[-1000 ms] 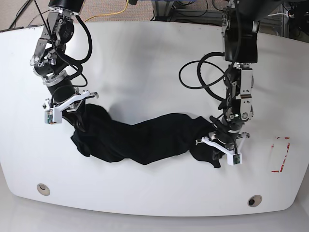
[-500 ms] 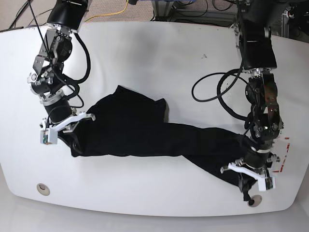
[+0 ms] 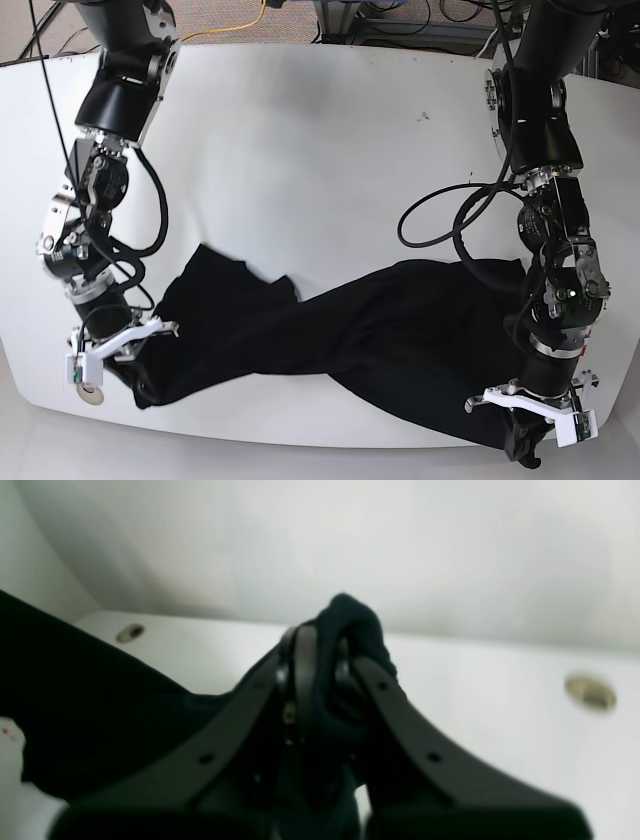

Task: Layout the t-shirt on the table in an organized manner, then fold the t-shirt properly
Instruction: 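Lift the shirt high with both grippers and stretch it apart, then swing the held shirt back and lay it flat across the table, then regrasp the shirt edge with the right gripper beside its current hold, then pull the shirt edges apart with both grippers to spread it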

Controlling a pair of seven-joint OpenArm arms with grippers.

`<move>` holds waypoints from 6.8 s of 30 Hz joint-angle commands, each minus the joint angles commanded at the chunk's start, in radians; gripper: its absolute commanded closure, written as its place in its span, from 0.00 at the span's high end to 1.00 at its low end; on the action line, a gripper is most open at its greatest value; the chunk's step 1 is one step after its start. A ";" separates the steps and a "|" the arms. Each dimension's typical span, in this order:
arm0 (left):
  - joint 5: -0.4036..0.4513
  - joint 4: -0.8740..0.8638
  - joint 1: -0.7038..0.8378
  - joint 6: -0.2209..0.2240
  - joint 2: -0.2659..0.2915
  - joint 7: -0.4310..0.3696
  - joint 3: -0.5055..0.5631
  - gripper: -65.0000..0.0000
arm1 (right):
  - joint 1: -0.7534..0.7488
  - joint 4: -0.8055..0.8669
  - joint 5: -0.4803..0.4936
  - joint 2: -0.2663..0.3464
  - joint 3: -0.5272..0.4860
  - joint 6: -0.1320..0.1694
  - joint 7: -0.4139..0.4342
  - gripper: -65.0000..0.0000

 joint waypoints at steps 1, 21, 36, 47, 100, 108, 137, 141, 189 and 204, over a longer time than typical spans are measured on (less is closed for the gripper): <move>0.000 0.012 -0.011 0.000 0.000 0.011 -0.008 0.00 | 0.028 -0.006 0.000 0.005 -0.003 0.000 -0.014 0.00; -0.002 0.043 -0.420 -0.002 -0.077 0.100 -0.080 0.00 | 0.482 -0.184 0.006 0.193 -0.187 0.009 -0.051 0.00; -0.003 0.040 -0.238 -0.005 -0.077 0.133 -0.169 0.00 | 0.133 -0.084 0.009 0.230 -0.077 0.011 -0.080 0.00; -0.089 0.074 0.167 -0.005 -0.075 0.130 -0.259 0.00 | -0.307 0.095 0.008 0.107 0.046 0.011 -0.080 0.00; -0.212 0.092 0.999 -0.255 -0.160 0.130 -0.549 0.00 | -0.968 0.189 -0.002 -0.144 0.077 0.000 -0.074 0.27; -0.152 0.092 0.994 -0.295 -0.157 0.130 -0.549 0.00 | -0.970 0.210 -0.002 -0.144 0.078 0.000 -0.072 0.93; -0.150 0.094 0.947 -0.295 -0.157 0.135 -0.540 0.00 | -0.466 -0.144 -0.002 -0.032 0.089 0.017 -0.107 0.99; -0.150 0.094 0.945 -0.295 -0.155 0.135 -0.540 0.00 | -0.376 -0.284 -0.002 -0.009 0.028 0.064 -0.091 0.99; -0.150 0.092 0.919 -0.295 -0.155 0.133 -0.436 0.00 | -0.247 -0.489 -0.002 -0.077 -0.201 0.164 0.000 0.01; -0.149 0.095 0.905 -0.295 -0.161 0.133 -0.431 0.00 | -0.393 -0.097 0.002 -0.078 -0.130 0.163 -0.147 0.00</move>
